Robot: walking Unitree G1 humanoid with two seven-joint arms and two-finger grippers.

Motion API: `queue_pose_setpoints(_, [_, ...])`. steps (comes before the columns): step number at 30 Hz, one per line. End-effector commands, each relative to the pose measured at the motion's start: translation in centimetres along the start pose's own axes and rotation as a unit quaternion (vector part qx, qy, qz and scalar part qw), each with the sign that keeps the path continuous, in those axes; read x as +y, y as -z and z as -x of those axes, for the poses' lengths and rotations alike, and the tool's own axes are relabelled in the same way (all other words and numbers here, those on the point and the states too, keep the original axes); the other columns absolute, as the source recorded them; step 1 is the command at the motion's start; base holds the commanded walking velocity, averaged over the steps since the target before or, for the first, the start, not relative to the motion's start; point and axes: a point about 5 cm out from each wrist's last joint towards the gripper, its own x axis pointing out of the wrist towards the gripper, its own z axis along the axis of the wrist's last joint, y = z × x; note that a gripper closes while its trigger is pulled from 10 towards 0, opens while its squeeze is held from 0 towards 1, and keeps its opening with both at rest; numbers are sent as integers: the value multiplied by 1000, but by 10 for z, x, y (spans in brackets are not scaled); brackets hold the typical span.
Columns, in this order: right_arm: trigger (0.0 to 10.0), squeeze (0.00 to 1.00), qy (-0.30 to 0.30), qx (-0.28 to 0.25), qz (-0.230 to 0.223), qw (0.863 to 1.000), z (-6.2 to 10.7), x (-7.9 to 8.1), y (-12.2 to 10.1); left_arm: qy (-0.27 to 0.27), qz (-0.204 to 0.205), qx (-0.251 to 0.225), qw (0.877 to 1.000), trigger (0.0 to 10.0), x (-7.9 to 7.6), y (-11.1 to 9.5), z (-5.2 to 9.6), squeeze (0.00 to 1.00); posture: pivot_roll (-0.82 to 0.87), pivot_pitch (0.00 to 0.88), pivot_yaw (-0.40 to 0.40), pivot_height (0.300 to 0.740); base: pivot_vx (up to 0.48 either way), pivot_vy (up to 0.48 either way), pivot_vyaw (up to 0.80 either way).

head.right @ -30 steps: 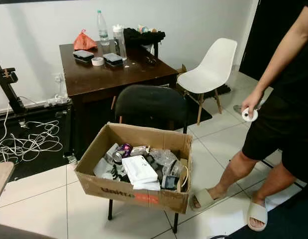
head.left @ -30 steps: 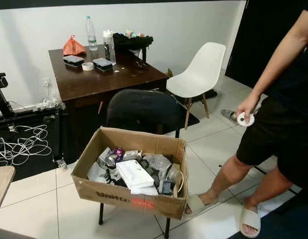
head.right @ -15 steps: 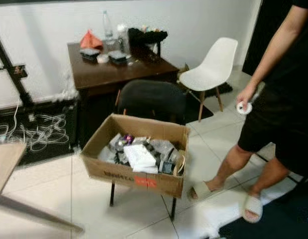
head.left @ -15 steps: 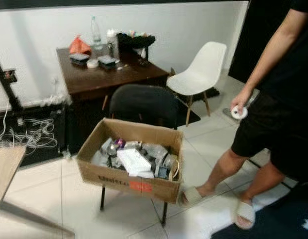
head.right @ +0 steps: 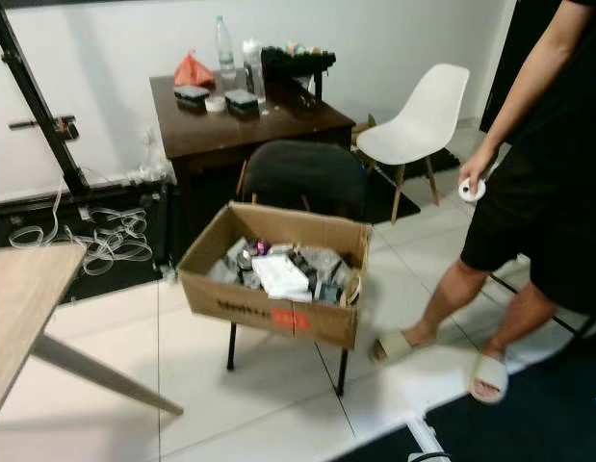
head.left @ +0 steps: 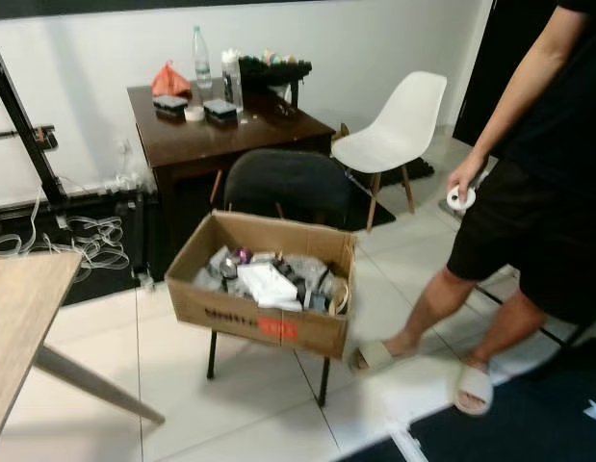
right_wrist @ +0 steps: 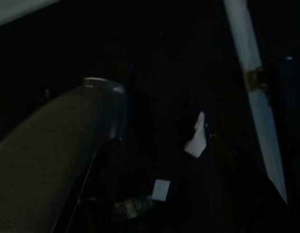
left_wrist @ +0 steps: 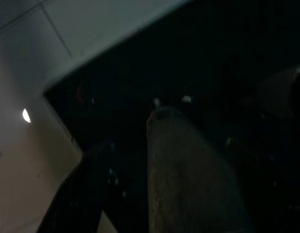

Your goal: Picking trash to rubbish bin

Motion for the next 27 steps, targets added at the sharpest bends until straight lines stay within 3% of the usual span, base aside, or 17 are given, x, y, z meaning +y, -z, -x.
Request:
queue_pose_setpoints(1, [10000, 0, -2, 11, -1, 1000, 0, 2, 6, 2, -1, 35, 999, 10000, 0, 19, 2, 0, -75, 75, 6, 740, -326, 0, 0])
queue_pose_setpoints(7, [10000, 0, -3, 11, 3, 1000, 0, 2, 6, 1, -2, 33, 999, 10000, 0, 18, 2, 0, -71, 63, 3, 740, -321, 0, 0])
queue_pose_setpoints(27, [10000, 0, -8, 4, 11, 1000, 0, 2, 4, 27, -2, 25, 999, 10000, 1, 16, 3, 0, -61, 61, -4, 740, 0, 0, 0])
